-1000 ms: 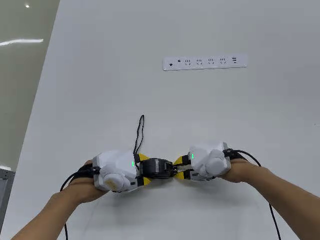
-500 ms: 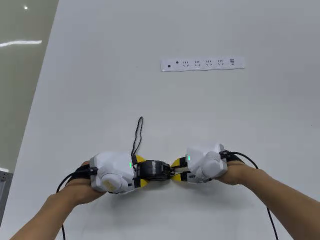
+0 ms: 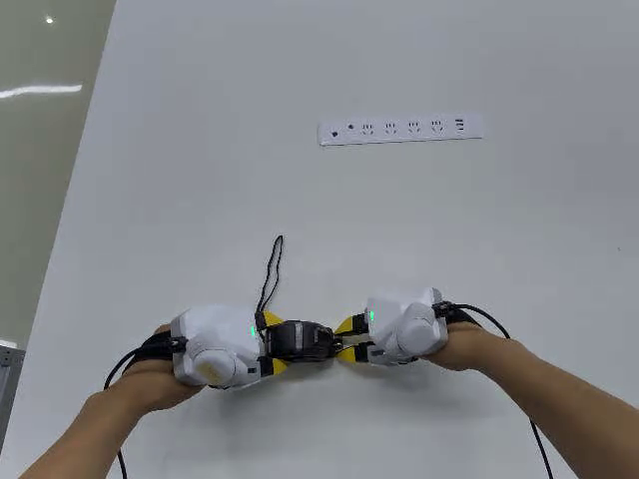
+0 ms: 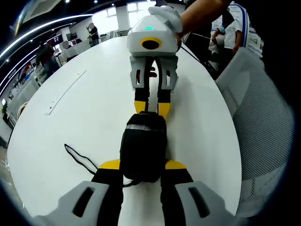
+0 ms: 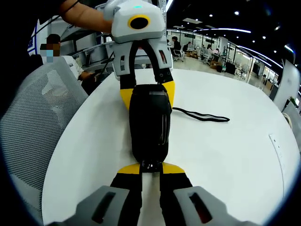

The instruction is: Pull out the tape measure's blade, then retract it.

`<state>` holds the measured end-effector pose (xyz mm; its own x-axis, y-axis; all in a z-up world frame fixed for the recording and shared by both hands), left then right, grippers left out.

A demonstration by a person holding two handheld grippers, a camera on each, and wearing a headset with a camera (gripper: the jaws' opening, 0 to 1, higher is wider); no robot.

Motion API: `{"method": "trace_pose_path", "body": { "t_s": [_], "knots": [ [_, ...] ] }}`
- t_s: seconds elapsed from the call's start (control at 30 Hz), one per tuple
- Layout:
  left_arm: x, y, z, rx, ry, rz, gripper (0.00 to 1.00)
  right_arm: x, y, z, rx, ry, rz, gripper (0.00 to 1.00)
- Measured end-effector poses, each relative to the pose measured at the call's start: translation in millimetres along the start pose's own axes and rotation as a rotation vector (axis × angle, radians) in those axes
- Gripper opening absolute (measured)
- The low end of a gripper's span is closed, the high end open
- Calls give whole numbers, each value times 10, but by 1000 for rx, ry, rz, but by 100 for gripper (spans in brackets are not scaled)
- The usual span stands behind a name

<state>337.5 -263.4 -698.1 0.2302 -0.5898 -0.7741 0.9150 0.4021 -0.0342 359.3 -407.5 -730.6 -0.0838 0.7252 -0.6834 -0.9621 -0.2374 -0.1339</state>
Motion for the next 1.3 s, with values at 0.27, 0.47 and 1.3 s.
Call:
{"method": "trace_pose_path", "body": {
  "t_s": [0.27, 0.47, 1.3],
  "knots": [
    [-57, 18, -52, 10, 18, 2, 25, 65, 6, 57, 3, -10, -2, 11],
    [-48, 10, -61, 11, 27, 4, 26, 89, 12, 45, 6, -5, 0, 11],
    [-32, 22, -75, -25, 10, -3, 25, 30, 14, -16, 32, -8, -5, 11]
  ]
}}
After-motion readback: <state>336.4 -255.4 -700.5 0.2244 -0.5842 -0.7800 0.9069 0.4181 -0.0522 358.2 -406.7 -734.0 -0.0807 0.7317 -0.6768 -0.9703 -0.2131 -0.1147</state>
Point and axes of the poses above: the centre of the closed fingertips' face, and the gripper's own axes: x roughly forward along the fingers, y roughly to its left, z roughly out of its top, the point moved 7 cm from there along -x, roughly backward along the fingers, and after that the axes turned 11 degrees about -x, right-handed, at the moved point
